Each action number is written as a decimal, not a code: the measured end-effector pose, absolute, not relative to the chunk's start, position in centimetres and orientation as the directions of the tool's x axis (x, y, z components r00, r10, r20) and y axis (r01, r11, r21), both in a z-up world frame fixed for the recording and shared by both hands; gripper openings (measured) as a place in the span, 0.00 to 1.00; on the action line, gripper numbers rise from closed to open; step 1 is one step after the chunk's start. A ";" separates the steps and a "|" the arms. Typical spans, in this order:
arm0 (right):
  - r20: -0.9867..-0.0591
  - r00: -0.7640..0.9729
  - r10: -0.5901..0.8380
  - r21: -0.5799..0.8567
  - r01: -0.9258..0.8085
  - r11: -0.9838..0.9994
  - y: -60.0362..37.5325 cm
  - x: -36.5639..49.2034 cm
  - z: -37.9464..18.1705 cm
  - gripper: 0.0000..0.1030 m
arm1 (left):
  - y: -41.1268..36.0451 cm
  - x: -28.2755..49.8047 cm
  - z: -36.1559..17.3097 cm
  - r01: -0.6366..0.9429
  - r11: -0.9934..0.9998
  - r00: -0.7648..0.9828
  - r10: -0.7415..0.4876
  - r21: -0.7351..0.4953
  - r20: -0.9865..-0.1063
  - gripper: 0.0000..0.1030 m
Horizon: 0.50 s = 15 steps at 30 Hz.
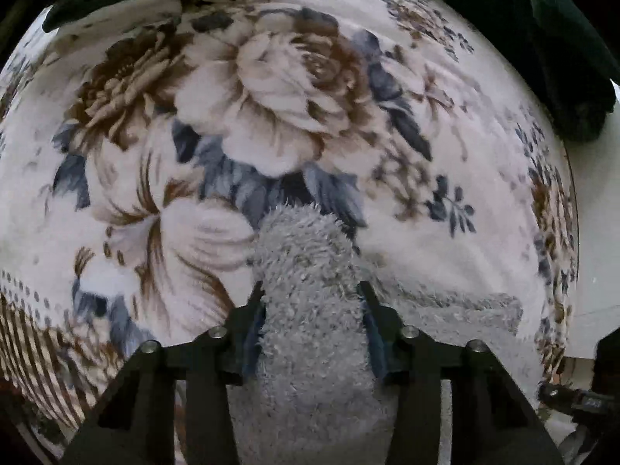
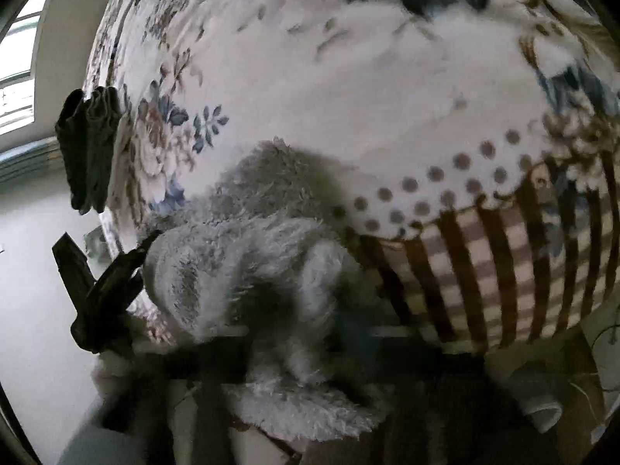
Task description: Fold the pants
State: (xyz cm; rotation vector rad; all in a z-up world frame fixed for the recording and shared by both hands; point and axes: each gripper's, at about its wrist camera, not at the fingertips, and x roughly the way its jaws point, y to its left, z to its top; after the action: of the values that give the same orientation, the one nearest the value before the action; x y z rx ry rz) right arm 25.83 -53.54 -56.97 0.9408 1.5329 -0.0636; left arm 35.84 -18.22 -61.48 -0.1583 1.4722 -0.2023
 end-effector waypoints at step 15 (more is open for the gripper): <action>-0.829 0.103 0.550 0.528 0.467 0.709 -52.0 26.9 -54.3 0.77 | -14.9 36.0 -61.1 -0.108 0.919 0.090 -0.370 -0.379 -0.924 0.47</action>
State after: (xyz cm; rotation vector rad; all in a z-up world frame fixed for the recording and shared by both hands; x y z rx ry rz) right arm 26.93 -51.99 -54.32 0.8675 1.5272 0.0737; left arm 36.04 -14.95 -61.12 -0.3966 1.4791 -0.2024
